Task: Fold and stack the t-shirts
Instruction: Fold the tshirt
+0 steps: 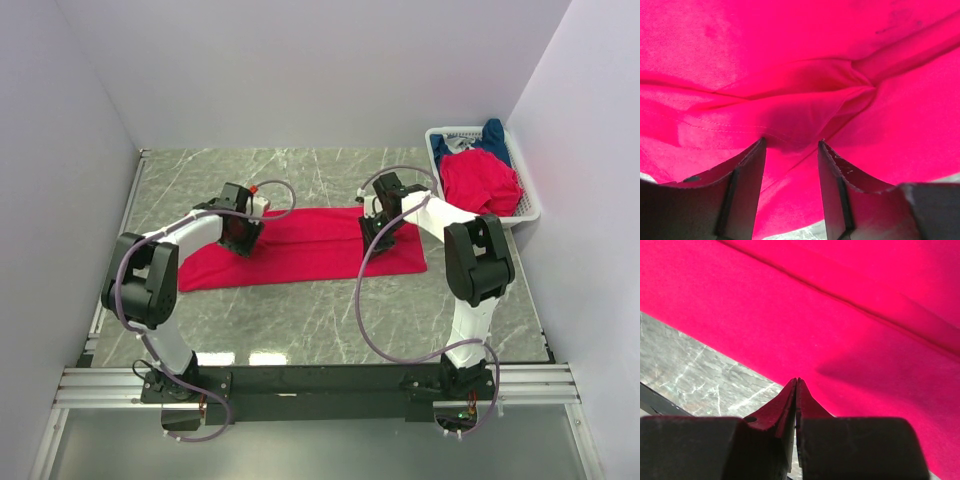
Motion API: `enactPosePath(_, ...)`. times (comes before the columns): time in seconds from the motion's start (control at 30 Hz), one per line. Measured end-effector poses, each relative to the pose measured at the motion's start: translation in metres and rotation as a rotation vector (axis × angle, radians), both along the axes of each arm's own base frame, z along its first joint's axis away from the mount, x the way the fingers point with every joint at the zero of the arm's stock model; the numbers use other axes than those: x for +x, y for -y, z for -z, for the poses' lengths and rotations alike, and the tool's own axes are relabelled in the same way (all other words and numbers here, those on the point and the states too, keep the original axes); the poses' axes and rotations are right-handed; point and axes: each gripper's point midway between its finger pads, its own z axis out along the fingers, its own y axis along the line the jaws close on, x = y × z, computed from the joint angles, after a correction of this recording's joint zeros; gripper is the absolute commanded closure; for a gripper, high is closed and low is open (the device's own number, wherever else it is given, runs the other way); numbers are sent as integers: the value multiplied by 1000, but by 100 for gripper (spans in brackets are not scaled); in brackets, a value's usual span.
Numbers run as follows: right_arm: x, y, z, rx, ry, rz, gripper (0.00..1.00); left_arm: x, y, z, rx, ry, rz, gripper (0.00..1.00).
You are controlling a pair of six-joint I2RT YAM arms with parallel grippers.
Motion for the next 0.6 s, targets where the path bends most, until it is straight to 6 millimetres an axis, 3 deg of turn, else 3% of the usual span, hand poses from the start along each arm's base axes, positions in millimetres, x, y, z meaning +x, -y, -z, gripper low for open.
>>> enactPosePath(0.37,1,7,10,-24,-15,4,94,8,-1,-1,121,58,10,47)
enactPosePath(0.6,-3,10,21,-38,-47,8,94,42,-2,-10,204,114,20,46)
